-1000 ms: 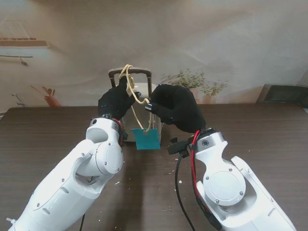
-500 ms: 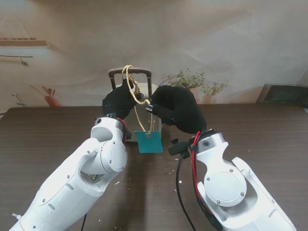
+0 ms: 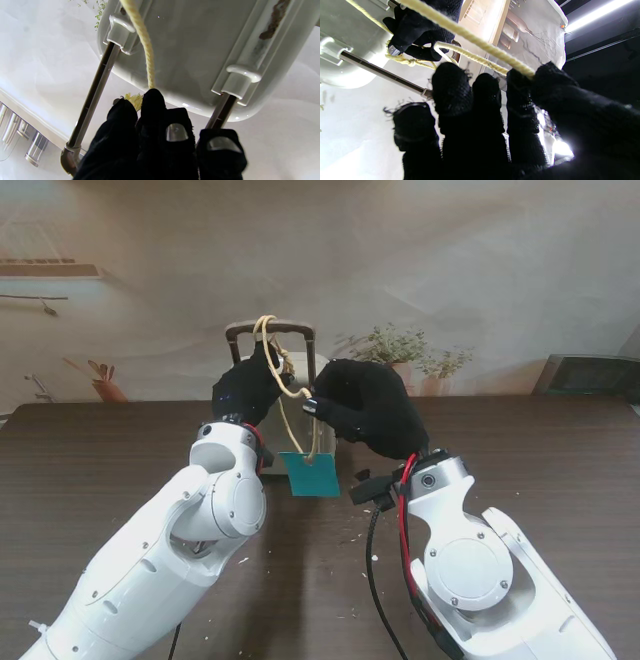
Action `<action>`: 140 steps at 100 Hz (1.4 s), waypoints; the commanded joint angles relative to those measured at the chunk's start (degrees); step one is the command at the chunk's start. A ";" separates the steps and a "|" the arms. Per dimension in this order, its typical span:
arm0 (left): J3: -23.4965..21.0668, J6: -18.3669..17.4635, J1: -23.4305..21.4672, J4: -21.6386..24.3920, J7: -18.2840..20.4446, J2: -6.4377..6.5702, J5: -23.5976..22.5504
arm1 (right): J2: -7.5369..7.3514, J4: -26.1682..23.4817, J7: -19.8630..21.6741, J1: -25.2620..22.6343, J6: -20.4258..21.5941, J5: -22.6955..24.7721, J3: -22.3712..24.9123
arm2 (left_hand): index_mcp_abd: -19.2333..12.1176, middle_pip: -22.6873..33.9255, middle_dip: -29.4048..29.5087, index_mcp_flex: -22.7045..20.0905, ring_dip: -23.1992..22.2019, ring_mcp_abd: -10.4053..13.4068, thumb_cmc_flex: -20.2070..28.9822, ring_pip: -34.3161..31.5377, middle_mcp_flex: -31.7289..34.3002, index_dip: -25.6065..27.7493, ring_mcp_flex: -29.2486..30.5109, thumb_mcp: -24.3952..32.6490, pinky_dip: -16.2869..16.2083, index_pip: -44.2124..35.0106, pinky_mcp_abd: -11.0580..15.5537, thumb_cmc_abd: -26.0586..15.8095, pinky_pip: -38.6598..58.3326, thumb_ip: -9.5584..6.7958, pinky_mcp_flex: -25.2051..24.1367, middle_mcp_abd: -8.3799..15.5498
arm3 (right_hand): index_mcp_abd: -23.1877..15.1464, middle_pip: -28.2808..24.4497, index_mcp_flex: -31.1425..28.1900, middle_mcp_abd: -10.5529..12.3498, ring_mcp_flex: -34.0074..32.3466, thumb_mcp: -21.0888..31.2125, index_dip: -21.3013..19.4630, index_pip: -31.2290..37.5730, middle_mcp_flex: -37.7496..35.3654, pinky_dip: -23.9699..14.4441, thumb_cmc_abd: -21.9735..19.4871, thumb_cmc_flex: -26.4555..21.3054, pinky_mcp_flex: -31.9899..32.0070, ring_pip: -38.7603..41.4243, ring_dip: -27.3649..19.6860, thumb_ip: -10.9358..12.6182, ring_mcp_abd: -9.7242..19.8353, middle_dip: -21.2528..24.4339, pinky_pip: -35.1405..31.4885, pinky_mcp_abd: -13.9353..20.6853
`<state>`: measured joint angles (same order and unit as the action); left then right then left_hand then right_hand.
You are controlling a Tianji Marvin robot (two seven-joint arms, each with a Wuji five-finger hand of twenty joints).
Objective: Attach a luggage tag to a suitcase
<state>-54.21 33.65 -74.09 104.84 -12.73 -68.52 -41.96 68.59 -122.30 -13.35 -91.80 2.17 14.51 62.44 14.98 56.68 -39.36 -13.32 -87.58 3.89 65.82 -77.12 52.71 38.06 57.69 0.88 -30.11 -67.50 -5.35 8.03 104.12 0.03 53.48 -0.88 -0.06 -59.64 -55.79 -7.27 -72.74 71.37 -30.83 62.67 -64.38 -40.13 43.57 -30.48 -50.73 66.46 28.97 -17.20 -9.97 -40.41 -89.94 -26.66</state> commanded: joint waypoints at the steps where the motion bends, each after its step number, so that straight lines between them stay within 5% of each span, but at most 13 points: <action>1: -0.29 -0.47 -0.62 1.33 1.20 0.19 -0.36 | -0.17 -0.24 0.70 -0.15 0.17 -0.14 -0.07 | -3.67 2.88 -1.44 1.09 -2.38 3.25 2.92 -0.47 1.66 1.61 2.23 -1.13 0.84 -1.68 0.06 -1.87 7.74 1.20 1.73 -2.61 | -2.99 -1.03 0.97 -0.07 -2.14 0.30 -1.11 1.35 1.09 -0.92 -0.83 -2.41 0.16 -0.09 -0.63 -0.56 0.19 -0.48 -2.63 0.89; 79: -1.37 -0.53 -2.57 2.95 -0.32 -0.09 0.14 | -0.01 -0.30 0.13 -0.16 0.07 -0.13 -0.41 | -4.71 1.93 -1.07 0.46 -2.38 1.39 1.43 0.73 1.71 2.23 2.34 -0.34 1.37 -0.84 -0.46 0.33 7.55 -0.22 1.33 -3.11 | -3.00 -0.98 0.89 -0.06 -2.14 0.05 -1.11 1.29 1.21 -0.94 -0.99 -2.38 0.22 -0.10 -0.64 -0.55 0.14 -0.43 -2.62 0.81; 107: -1.83 -1.49 -3.23 3.53 -0.32 0.01 0.49 | -0.05 -0.14 0.28 -0.23 0.26 -0.30 -0.29 | 0.67 -0.31 -1.49 -6.92 -2.38 0.54 -8.30 1.45 0.62 -15.91 0.88 1.71 -0.20 32.19 -1.41 -2.10 6.30 -0.92 -0.94 -4.87 | -3.00 -0.95 0.89 -0.14 -2.13 -0.01 -1.11 1.29 1.28 -0.95 -1.00 -2.44 0.22 -0.10 -0.64 -0.52 0.07 -0.35 -2.61 0.81; 140: -2.69 -2.69 -4.81 4.71 0.49 0.41 0.64 | 0.00 -0.10 -0.08 -0.48 0.41 -0.11 -0.38 | 3.18 -3.06 -1.16 -8.65 -2.38 -1.02 -15.18 2.44 0.22 -26.39 -0.22 0.15 -1.34 52.24 -2.50 -1.75 5.30 -1.18 -2.92 -6.44 | -3.07 -1.01 0.90 -0.12 -2.13 0.05 -1.11 1.27 1.20 -0.95 -0.99 -2.40 0.22 -0.10 -0.63 -0.51 0.05 -0.30 -2.61 0.81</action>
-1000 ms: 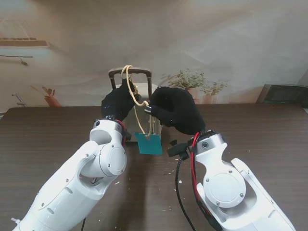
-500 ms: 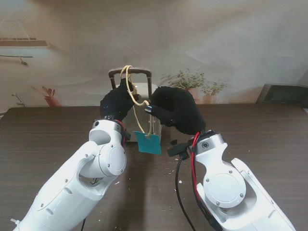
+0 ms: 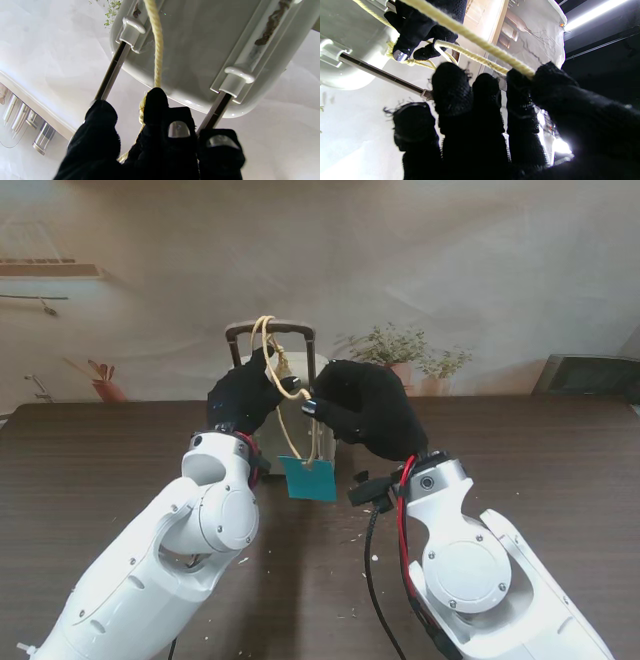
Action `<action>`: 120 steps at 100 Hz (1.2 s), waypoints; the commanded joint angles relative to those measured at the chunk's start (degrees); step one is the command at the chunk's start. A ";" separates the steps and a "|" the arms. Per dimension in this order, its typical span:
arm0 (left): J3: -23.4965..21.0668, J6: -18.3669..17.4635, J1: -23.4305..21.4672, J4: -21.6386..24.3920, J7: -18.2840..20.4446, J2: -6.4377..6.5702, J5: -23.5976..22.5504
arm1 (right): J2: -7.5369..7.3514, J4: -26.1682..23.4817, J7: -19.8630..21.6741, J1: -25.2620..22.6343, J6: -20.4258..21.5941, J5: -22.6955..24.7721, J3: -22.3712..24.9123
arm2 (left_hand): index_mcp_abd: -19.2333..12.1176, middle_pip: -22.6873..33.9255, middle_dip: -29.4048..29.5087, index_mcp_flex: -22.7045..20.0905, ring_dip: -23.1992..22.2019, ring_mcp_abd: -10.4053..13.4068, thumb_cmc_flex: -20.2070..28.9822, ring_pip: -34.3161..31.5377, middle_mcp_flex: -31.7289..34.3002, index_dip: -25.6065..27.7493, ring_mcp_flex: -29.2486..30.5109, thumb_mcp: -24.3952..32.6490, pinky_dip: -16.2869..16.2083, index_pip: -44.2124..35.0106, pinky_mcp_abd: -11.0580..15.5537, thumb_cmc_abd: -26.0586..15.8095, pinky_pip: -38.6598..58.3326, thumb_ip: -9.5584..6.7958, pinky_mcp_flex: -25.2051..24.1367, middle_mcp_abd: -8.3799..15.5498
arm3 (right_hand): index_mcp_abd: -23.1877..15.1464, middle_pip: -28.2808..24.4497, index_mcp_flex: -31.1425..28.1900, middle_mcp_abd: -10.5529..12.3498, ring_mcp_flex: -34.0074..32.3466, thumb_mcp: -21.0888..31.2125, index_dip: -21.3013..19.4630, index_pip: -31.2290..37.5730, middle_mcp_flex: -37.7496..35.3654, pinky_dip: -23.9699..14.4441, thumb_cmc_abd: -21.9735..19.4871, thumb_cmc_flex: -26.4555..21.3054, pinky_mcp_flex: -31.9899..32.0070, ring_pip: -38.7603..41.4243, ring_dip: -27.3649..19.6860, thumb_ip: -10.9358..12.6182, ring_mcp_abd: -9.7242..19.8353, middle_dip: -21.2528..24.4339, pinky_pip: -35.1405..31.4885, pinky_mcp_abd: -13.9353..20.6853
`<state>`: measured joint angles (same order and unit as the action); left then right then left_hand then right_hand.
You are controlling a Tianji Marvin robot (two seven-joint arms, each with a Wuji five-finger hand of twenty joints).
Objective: Attach a luggage tag to a suitcase
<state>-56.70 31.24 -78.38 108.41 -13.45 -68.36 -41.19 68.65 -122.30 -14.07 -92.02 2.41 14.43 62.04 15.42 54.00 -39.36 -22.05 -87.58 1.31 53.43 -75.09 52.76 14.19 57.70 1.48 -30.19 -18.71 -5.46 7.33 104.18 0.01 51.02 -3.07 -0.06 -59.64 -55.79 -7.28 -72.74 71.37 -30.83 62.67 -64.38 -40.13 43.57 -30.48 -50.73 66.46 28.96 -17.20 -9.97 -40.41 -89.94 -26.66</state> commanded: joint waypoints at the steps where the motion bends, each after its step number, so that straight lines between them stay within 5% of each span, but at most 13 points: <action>1: -0.23 -0.33 -0.61 1.21 1.23 0.27 -0.14 | -0.05 -0.10 0.65 -0.26 0.18 -0.03 0.02 | 2.82 -0.44 -1.15 0.29 -2.38 1.55 -3.02 0.44 0.10 -2.73 -0.25 -0.52 -1.28 3.88 -2.40 -1.00 5.21 -1.14 -0.52 -4.29 | -3.07 -1.01 0.90 -0.11 -2.13 0.07 -1.11 1.27 1.20 -0.96 -0.98 -2.43 0.22 -0.10 -0.63 -0.49 0.05 -0.30 -2.61 0.81; 34: -1.41 -1.59 -2.32 2.86 2.71 0.94 -1.02 | -0.03 0.10 0.78 0.02 0.00 -0.22 -0.42 | 1.14 -0.16 -1.17 -1.72 -2.38 2.58 -8.84 0.14 1.43 -10.37 0.36 -1.00 -1.69 17.37 -1.42 2.02 5.54 -0.84 0.37 -4.81 | -3.06 -1.06 0.91 0.02 -2.12 0.00 -1.13 1.27 1.24 -0.96 -1.04 -2.44 0.31 -0.10 -0.63 -0.51 0.04 -0.38 -2.57 0.80; 42: -1.52 -1.60 -2.51 3.16 3.29 1.09 -1.05 | -0.02 0.16 0.80 0.11 -0.03 -0.24 -0.53 | 1.51 1.69 -1.23 -1.13 -2.38 4.19 -9.62 -1.01 2.47 -12.01 1.13 -0.97 -1.04 19.68 -0.54 3.27 6.37 -0.61 2.09 -2.56 | -3.06 -1.08 0.91 0.01 -2.12 0.02 -1.13 1.27 1.19 -0.97 -1.05 -2.43 0.31 -0.10 -0.63 -0.50 0.04 -0.40 -2.57 0.80; 63: -1.88 -2.26 -2.94 3.57 4.65 1.55 -1.75 | -0.01 0.19 0.82 0.13 -0.11 -0.25 -0.63 | -1.11 4.62 -1.10 0.17 -2.35 7.51 -6.56 -2.43 3.41 -13.01 1.09 1.29 0.34 19.71 0.55 7.92 7.32 -0.31 3.73 -0.44 | -3.06 -1.06 0.91 -0.03 -2.11 -0.01 -1.13 1.26 1.20 -0.97 -1.03 -2.47 0.34 -0.11 -0.63 -0.50 0.03 -0.45 -2.56 0.80; 78: -2.19 -3.14 -3.43 3.73 4.59 1.69 -2.40 | -0.03 0.16 0.85 0.10 -0.09 -0.24 -0.58 | -3.06 5.88 -0.19 -0.27 2.87 9.06 -6.56 -4.70 3.65 -13.11 -0.16 10.27 1.75 19.57 0.90 11.48 7.83 1.10 4.07 0.57 | -3.06 -1.04 0.91 -0.06 -2.10 0.00 -1.14 1.26 1.18 -0.98 -1.10 -2.49 0.41 -0.11 -0.63 -0.49 0.03 -0.47 -2.54 0.76; 104: -2.78 -3.91 -4.63 4.80 4.29 1.84 -3.21 | -0.04 0.15 0.94 0.12 -0.11 -0.31 -0.63 | -5.21 6.24 -0.22 -1.41 4.11 9.46 -5.54 -5.34 4.25 -12.95 -0.13 12.67 1.87 19.31 1.15 11.67 7.90 1.41 4.60 0.76 | -3.14 -1.01 0.98 -0.02 -2.02 -0.05 -1.14 1.23 1.19 -0.99 -1.12 -2.49 0.41 -0.14 -0.63 -0.49 0.03 -0.49 -2.53 0.75; 120: -3.23 -4.17 -6.03 5.73 4.17 1.96 -3.74 | -0.05 0.15 0.98 0.12 -0.14 -0.26 -0.58 | -3.85 6.13 -0.11 -2.39 4.68 8.96 -6.02 -5.51 4.37 -12.78 -0.01 12.65 1.91 19.15 0.90 10.99 8.01 1.46 4.56 0.56 | -3.09 -1.00 1.00 -0.04 -2.02 -0.03 -1.17 1.24 1.21 -1.00 -1.09 -2.54 0.41 -0.14 -0.63 -0.48 0.03 -0.51 -2.53 0.75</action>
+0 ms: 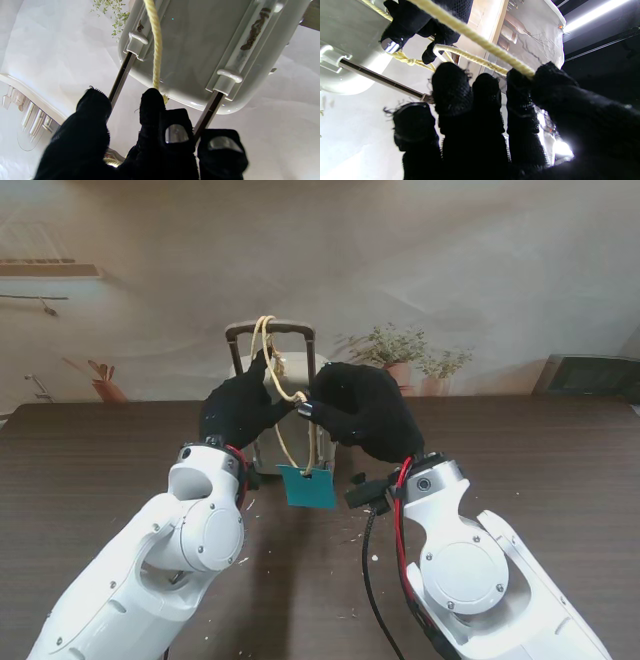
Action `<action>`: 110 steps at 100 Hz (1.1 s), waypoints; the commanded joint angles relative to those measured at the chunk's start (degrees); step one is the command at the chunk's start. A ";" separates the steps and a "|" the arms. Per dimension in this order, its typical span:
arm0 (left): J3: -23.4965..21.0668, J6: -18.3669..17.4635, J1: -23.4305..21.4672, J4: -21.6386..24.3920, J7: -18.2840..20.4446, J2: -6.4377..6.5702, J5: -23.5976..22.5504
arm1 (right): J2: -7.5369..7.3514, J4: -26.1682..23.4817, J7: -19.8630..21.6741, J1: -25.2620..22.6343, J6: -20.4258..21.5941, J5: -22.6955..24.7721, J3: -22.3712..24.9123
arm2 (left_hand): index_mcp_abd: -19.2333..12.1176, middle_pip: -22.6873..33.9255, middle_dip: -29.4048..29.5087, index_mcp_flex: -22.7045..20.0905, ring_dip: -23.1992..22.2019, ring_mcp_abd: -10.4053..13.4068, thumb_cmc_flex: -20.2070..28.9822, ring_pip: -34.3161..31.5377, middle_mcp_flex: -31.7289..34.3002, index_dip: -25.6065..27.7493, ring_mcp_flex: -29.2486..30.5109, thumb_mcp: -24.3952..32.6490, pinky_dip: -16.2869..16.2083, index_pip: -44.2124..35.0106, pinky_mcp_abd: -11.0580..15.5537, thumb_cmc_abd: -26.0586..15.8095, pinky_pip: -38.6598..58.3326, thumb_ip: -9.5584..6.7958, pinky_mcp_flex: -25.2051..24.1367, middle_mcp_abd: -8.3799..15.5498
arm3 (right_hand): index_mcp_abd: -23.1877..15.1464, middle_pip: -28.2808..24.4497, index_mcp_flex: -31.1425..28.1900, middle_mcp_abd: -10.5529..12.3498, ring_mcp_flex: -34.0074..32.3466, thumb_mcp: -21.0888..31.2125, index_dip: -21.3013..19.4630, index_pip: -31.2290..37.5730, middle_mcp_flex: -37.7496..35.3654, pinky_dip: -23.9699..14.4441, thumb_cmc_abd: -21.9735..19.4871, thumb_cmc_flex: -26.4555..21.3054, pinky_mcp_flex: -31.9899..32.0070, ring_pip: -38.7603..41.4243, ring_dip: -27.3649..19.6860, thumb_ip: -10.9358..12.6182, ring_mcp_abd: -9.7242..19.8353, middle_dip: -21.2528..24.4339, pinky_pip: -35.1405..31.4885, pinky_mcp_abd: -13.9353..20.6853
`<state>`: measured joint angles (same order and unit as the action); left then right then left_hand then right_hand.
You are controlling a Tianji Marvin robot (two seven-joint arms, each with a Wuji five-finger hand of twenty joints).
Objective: Attach a luggage tag to a suitcase
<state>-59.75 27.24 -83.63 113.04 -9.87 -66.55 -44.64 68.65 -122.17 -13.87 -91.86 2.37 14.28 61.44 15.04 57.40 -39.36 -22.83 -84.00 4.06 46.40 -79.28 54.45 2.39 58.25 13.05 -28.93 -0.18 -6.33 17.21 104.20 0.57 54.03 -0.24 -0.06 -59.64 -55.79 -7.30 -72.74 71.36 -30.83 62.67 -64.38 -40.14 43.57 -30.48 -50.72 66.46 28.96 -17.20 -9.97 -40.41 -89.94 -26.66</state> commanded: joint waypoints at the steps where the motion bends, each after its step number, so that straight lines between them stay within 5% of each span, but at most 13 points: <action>1: -0.25 -0.18 -0.90 1.17 0.57 0.15 -0.29 | -0.06 0.03 0.78 -0.04 -0.11 -0.11 0.02 | -3.39 2.72 -0.11 -1.69 1.12 6.18 1.02 -1.33 2.68 -0.97 -0.56 1.09 0.65 0.61 1.74 1.09 7.99 0.90 1.55 -2.27 | -3.09 -1.00 1.00 -0.02 -2.03 -0.04 -1.17 1.24 1.20 -0.99 -1.06 -2.52 0.39 -0.14 -0.63 -0.49 0.03 -0.51 -2.53 0.75; 34: -2.34 -3.29 -7.27 5.19 -1.63 0.33 -1.32 | 0.14 -0.24 -0.02 -0.09 0.18 -0.25 0.22 | -3.29 2.49 0.20 -6.12 2.22 3.56 1.26 -0.59 3.73 -0.10 1.16 0.69 0.70 -0.18 0.73 0.56 8.32 0.64 2.14 -2.86 | -3.00 -0.88 0.94 -0.13 -2.10 0.11 -1.16 1.25 1.24 -1.01 -0.97 -2.53 0.35 -0.19 -0.65 -0.48 0.10 -0.35 -2.53 0.77; 55: -2.32 -4.51 -9.78 7.64 -3.90 0.17 -2.50 | 0.13 -0.09 0.20 0.30 0.01 -0.36 -0.07 | -2.76 2.83 0.41 -7.72 3.71 2.57 1.31 -0.13 4.86 5.61 2.67 1.14 1.53 -8.55 0.68 0.44 8.70 0.62 3.47 -2.41 | -3.05 -0.92 0.96 -0.16 -2.11 0.04 -1.15 1.24 1.28 -1.01 -1.10 -2.48 0.35 -0.20 -0.65 -0.51 0.09 -0.32 -2.53 0.79; 82: -1.70 -2.18 -5.68 5.04 -2.61 0.03 -1.95 | 0.12 -0.24 0.22 0.05 0.09 -0.45 -0.16 | -0.39 1.58 0.69 -8.20 2.84 1.23 3.11 0.47 4.25 1.88 2.50 0.08 1.81 -1.93 0.53 -2.13 8.49 0.15 3.00 -3.59 | -3.05 -1.00 0.98 -0.07 -2.06 0.02 -1.16 1.24 1.23 -1.01 -1.08 -2.51 0.35 -0.22 -0.64 -0.50 -0.02 -0.36 -2.53 0.79; 110: -0.41 -2.32 -0.95 0.06 -0.89 -0.17 1.31 | 0.01 -0.68 0.24 -0.62 0.40 -0.26 0.51 | -4.96 1.35 0.77 -10.33 1.31 -0.33 5.85 1.56 5.66 1.40 4.29 -0.99 1.50 -1.34 -0.47 -3.56 8.76 -0.03 3.29 -4.16 | -3.12 -1.03 1.04 -0.02 -2.06 0.00 -1.18 1.22 1.24 -1.01 -1.14 -2.51 0.35 -0.22 -0.64 -0.49 -0.02 -0.42 -2.53 0.79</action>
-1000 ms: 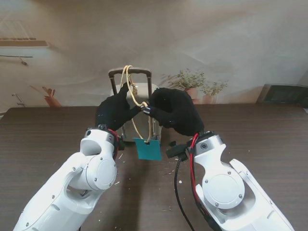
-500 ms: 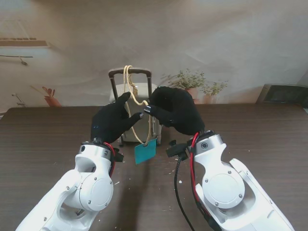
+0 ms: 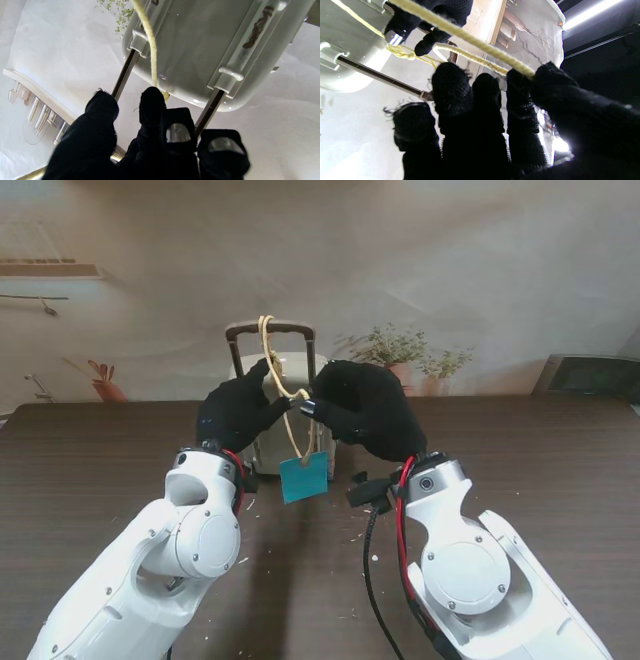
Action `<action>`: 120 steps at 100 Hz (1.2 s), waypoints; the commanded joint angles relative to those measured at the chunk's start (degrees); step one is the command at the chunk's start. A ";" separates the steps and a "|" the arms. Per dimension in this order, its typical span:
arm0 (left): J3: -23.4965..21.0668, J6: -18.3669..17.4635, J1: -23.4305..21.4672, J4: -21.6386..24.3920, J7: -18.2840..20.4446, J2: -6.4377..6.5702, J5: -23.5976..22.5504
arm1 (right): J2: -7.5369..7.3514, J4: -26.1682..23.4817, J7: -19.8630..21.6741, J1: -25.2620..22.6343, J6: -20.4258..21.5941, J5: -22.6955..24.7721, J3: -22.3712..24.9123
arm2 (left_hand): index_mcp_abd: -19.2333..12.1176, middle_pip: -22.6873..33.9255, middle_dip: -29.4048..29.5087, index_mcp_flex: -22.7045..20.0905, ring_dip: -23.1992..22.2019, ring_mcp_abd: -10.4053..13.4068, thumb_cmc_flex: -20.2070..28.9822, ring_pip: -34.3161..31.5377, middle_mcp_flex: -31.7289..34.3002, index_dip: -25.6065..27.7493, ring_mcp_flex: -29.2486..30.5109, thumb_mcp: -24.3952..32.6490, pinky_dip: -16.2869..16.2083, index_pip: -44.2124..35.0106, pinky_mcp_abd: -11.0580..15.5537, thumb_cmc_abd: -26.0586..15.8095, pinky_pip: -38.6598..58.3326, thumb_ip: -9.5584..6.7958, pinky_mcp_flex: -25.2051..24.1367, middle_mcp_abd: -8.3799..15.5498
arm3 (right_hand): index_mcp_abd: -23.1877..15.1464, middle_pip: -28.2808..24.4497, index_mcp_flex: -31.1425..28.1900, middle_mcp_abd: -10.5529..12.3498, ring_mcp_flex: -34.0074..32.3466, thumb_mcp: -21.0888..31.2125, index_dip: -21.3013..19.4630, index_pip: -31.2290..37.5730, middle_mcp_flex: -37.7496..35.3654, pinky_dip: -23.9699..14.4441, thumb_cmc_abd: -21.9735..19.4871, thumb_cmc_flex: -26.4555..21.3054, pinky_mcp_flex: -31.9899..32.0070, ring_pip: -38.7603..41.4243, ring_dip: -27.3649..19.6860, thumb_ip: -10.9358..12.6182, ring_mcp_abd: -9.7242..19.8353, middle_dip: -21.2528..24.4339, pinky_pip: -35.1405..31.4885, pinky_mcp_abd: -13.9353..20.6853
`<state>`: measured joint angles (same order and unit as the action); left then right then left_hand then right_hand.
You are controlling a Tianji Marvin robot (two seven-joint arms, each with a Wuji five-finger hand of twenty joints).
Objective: Attach a luggage tag to a suitcase
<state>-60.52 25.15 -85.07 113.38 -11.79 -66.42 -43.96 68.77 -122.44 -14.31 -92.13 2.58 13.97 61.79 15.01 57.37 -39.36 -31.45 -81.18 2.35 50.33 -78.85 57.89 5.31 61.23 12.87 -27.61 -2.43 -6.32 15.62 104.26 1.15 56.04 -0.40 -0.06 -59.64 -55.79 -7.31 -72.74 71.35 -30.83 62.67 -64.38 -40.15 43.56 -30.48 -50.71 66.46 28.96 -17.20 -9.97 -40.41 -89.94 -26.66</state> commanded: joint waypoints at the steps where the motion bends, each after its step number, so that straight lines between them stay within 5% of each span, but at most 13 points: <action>1: 0.44 -0.24 0.57 -0.38 0.99 -0.32 0.67 | -0.11 -0.42 0.69 -0.38 0.20 0.06 0.18 | -4.97 1.39 0.77 -1.72 -1.52 1.35 1.91 1.16 2.33 -1.52 1.39 -0.87 0.18 0.92 -0.49 -1.96 8.71 -0.62 1.32 -3.99 | -3.12 -1.01 1.04 -0.03 -2.06 -0.01 -1.18 1.22 1.28 -1.01 -1.12 -2.50 0.34 -0.22 -0.64 -0.50 -0.02 -0.41 -2.53 0.79; 94: 2.76 -1.68 2.41 -1.15 -0.59 -1.08 3.22 | -0.17 -0.22 0.96 -0.63 0.28 -0.23 0.27 | -9.16 -0.01 0.82 -3.25 -3.76 -0.66 3.66 2.98 2.58 -1.60 1.96 -4.59 -0.23 1.02 -1.77 -5.16 8.39 -0.93 0.51 -4.93 | -3.15 -1.01 0.97 -0.07 -2.06 -0.17 -1.19 1.22 1.28 -1.10 -1.26 -2.57 0.54 -0.17 -0.60 -0.47 -0.05 -0.45 -2.58 0.85; 120: 3.34 0.58 3.95 -1.78 0.24 -1.14 3.14 | -0.15 -0.21 0.94 -0.64 0.27 -0.35 0.28 | -3.63 -0.38 0.77 -0.43 -4.55 -0.92 3.68 3.58 1.89 -1.92 1.94 -5.79 -0.34 2.04 -1.89 -6.81 8.25 -0.98 0.42 -5.31 | -3.12 -1.00 1.00 -0.02 -2.06 -0.16 -1.20 1.20 1.25 -1.12 -1.21 -2.57 0.60 -0.17 -0.60 -0.46 -0.05 -0.51 -2.57 0.79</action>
<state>-57.13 24.59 -81.81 111.42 -12.79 -67.34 -40.61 68.72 -122.52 -14.07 -92.54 2.76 13.81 61.99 14.91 56.04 -39.26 -33.48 -83.32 0.21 52.05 -76.57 58.72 4.66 61.84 9.01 -27.61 -1.81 -6.81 12.03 104.26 1.16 56.05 -1.59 -0.06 -59.64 -55.79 -7.32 -72.74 71.35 -30.83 62.67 -64.38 -40.17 43.55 -30.48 -50.14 66.46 28.96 -17.20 -9.97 -40.41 -89.94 -26.66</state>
